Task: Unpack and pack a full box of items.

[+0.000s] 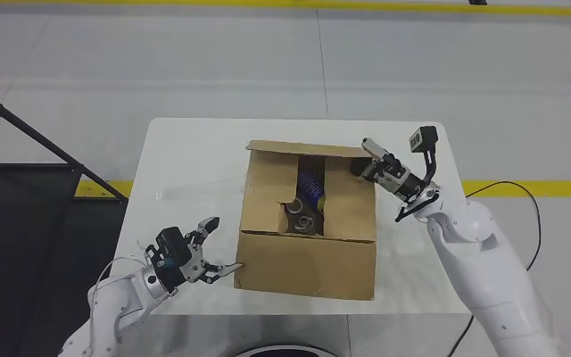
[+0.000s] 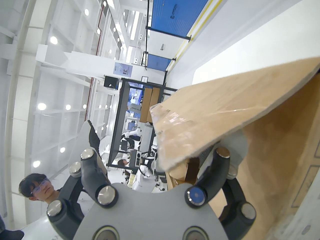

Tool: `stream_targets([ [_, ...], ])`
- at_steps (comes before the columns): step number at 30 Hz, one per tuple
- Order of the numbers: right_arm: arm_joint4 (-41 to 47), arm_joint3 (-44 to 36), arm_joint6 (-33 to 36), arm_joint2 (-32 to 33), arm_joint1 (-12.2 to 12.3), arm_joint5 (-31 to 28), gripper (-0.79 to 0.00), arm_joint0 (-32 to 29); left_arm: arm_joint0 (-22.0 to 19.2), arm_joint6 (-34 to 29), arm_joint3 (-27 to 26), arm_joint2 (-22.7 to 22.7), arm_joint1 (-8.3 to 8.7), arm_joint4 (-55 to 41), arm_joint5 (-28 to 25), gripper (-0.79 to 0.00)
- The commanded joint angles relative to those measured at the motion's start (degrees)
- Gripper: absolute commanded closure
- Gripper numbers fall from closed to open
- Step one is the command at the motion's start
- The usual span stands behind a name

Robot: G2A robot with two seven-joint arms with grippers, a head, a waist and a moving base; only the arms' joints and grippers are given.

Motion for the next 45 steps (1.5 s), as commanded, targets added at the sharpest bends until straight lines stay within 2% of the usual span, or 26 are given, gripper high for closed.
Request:
stream_targets([
  [1,-3.0,0.9,-4.9,-0.6,-0.4,-0.3,-0.785,1.2,0.0,0.0,0.0,0.0,0.0,0.0,0.0,-0.785],
  [7,-3.5,7.3,-11.5,-4.0,-2.4,-2.6,-0.785,6.1,0.0,0.0,0.0,0.0,0.0,0.0,0.0,-0.785],
  [12,-1.2,15.7,-13.5,-7.2,-4.6,-5.6,-0.785,11.5,0.0,0.0,0.0,0.0,0.0,0.0,0.0,-0.785],
  [17,-2.0,23.9,-14.7,-11.0,-6.8,-6.0,-0.785,17.0,0.0,0.0,0.0,0.0,0.0,0.0,0.0,-0.785],
  [24,-1.2,32.7,-13.6,-14.6,-9.6,-6.3,-0.785,21.7,0.0,0.0,0.0,0.0,0.0,0.0,0.0,-0.785],
  [31,-1.2,38.9,-9.8,-15.1,-10.9,-5.8,-0.785,24.6,0.0,0.0,0.0,0.0,0.0,0.0,0.0,-0.785],
  [38,0.8,36.5,-8.6,-11.8,-10.7,-12.3,-0.785,22.2,0.1,0.0,-0.8,0.7,-0.03,-1.4,2.2,-0.785],
  [42,3.8,29.6,-2.6,-9.3,-9.9,-14.0,-0.785,18.7,0.2,1.2,-0.8,0.1,-0.01,-3.4,3.8,-0.785],
  [45,6.4,23.6,4.4,-7.5,-9.2,-11.9,-0.785,15.9,0.5,1.9,-0.7,-0.9,-0.05,-5.1,6.3,-0.785],
])
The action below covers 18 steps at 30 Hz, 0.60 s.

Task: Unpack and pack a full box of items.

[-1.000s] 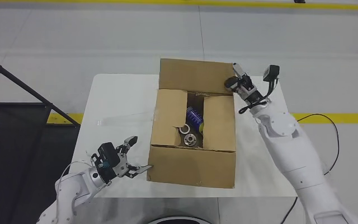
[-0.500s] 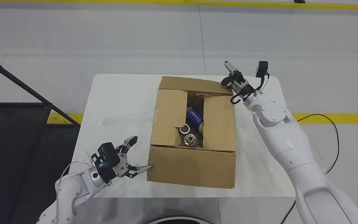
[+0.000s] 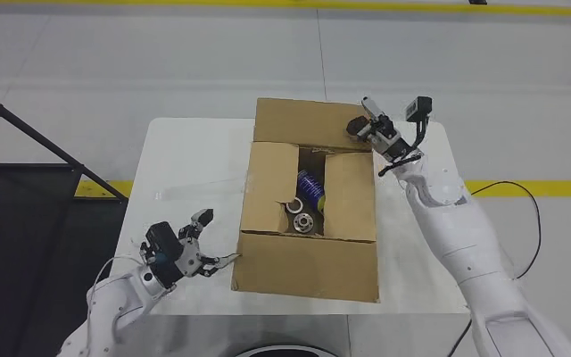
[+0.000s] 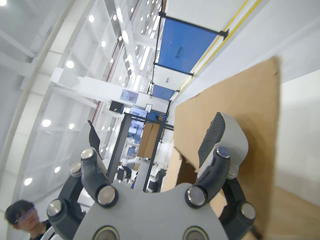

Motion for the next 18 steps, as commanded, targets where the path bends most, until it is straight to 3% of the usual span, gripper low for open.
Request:
stream_targets([
  [1,2.0,-4.6,6.0,1.1,0.5,2.7,-0.785,-1.9,0.3,0.6,0.2,-0.7,-0.07,-1.7,2.2,-0.785],
  [8,-0.2,-13.9,17.0,-0.6,1.2,16.0,-0.785,-4.7,1.9,1.4,-0.1,-2.5,-0.59,-4.4,13.3,-0.785],
  [13,-8.5,-16.2,13.1,-3.7,0.9,21.6,-0.785,-4.8,3.0,1.5,0.0,-2.8,-0.88,-6.5,17.0,-0.785],
  [18,-7.8,-16.0,13.4,-6.1,0.0,23.3,-0.785,-4.3,3.1,0.9,0.1,-3.1,-0.93,-7.8,17.1,-0.785],
])
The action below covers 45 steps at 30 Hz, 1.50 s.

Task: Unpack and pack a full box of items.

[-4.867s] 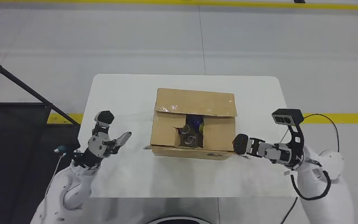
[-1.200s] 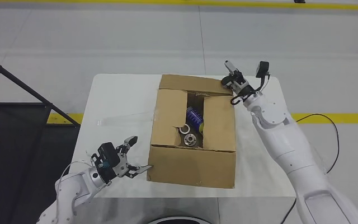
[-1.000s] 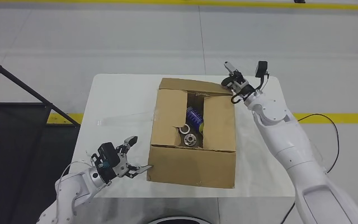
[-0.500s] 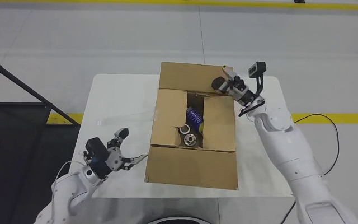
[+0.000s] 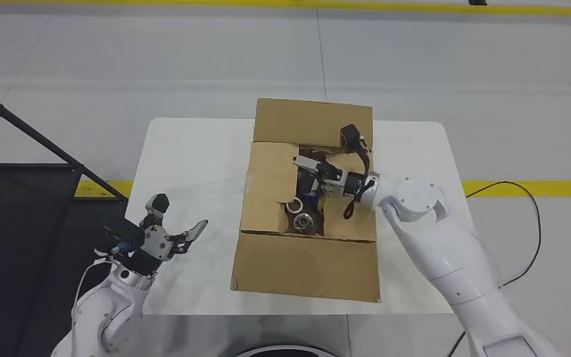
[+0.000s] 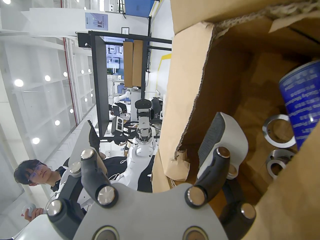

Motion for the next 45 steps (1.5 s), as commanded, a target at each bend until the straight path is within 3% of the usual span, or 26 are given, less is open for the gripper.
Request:
stream_targets([
  [1,0.4,0.6,-0.2,-1.0,-0.5,-0.1,-0.785,0.5,0.2,0.0,-0.2,0.0,-0.02,0.0,0.0,-0.785],
  [11,5.0,3.1,-3.6,-3.9,-3.2,-4.0,-0.785,3.0,1.3,0.1,-2.2,0.2,0.0,1.1,-1.1,-0.785],
  [26,4.9,-2.1,-12.7,-8.0,-6.8,-9.1,-0.785,5.5,2.5,1.2,-2.5,-0.9,-0.03,1.1,-0.8,-0.785],
  [31,1.0,-0.6,-17.4,-13.3,-9.5,-10.5,-0.785,7.7,4.2,2.5,-1.1,-3.8,-0.04,-0.6,0.6,-0.785],
  [45,-2.4,11.4,-19.8,-24.3,-17.8,-12.6,-0.785,14.1,9.6,6.2,-0.3,-11.6,-0.36,-5.6,3.2,-0.785],
])
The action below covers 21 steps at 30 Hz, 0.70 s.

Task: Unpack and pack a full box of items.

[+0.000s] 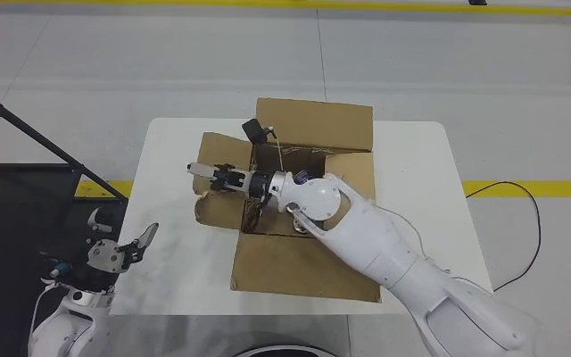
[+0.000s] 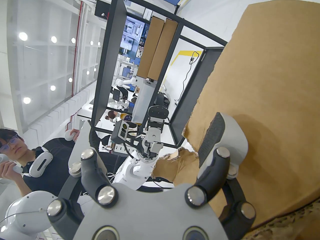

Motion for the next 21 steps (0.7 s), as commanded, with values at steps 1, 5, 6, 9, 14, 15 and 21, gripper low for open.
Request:
stream_targets([
  [1,0.3,1.9,0.4,-0.5,-1.0,-0.6,-0.785,0.6,0.5,0.1,0.1,-0.7,-0.04,-0.2,-0.2,-0.785],
  [5,0.4,4.4,1.4,-0.6,-2.4,-1.4,-0.785,1.3,0.8,0.1,0.4,-1.5,-0.13,-0.5,-0.5,-0.785],
  [6,0.4,4.7,1.6,-0.6,-2.6,-1.4,-0.785,1.3,0.7,0.1,0.5,-1.6,-0.14,-0.5,-0.5,-0.785],
  [9,0.2,6.1,2.7,-0.5,-3.2,-1.0,-0.785,1.6,0.5,-0.2,0.5,-1.8,-0.2,-0.6,-0.7,-0.785],
  [14,-0.1,8.3,4.0,0.1,-4.2,-0.7,-0.785,1.8,-0.1,-0.7,0.3,-1.8,-0.33,-0.7,-0.6,-0.785],
  [15,-0.2,8.6,4.2,0.3,-4.3,-0.8,-0.785,1.8,-0.1,-0.8,0.4,-1.8,-0.35,-0.7,-0.6,-0.785],
  [21,0.5,9.5,7.3,2.4,-4.6,-1.9,-0.785,1.7,-0.6,-0.6,0.0,-2.0,-0.56,-2.3,-1.1,-0.785],
])
